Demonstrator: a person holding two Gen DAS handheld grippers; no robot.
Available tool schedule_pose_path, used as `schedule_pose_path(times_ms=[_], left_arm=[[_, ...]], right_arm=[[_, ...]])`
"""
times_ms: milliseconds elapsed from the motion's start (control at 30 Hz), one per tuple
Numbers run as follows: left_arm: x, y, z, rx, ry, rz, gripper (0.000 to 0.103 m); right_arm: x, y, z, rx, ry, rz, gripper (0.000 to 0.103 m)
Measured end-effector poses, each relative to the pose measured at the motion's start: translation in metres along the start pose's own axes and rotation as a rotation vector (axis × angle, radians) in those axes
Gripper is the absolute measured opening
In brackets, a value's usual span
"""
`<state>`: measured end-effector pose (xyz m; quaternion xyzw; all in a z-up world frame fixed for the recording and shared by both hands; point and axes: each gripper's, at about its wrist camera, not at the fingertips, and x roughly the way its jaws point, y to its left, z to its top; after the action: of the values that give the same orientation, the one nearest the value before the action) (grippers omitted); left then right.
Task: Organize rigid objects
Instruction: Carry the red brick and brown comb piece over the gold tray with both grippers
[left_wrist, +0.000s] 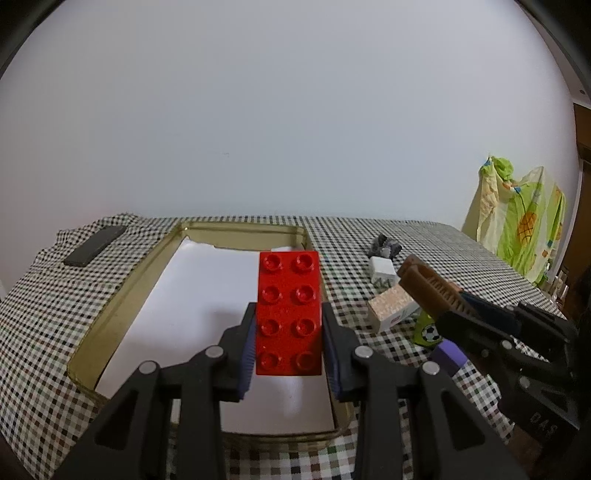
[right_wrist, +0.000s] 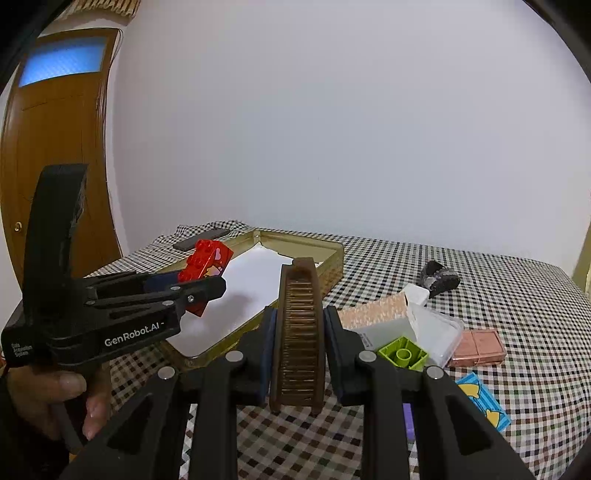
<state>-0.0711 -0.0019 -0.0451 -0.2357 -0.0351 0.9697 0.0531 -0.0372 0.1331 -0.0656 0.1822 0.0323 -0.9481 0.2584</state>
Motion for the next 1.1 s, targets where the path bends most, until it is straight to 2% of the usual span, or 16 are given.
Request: schedule_pose_path(times_ms=[1000, 1100], left_arm=[[0.024, 0.021, 0.012, 0.025, -0.008, 0.045, 0.031], [0.027, 0.028, 0.013, 0.015, 0.014, 0.020, 0.031]], right_arm=[[0.023, 0.011, 0.020, -0.014, -0.031, -0.014, 0.028], [0.025, 0.013, 0.020, -0.013, -0.027, -0.014, 0.028]])
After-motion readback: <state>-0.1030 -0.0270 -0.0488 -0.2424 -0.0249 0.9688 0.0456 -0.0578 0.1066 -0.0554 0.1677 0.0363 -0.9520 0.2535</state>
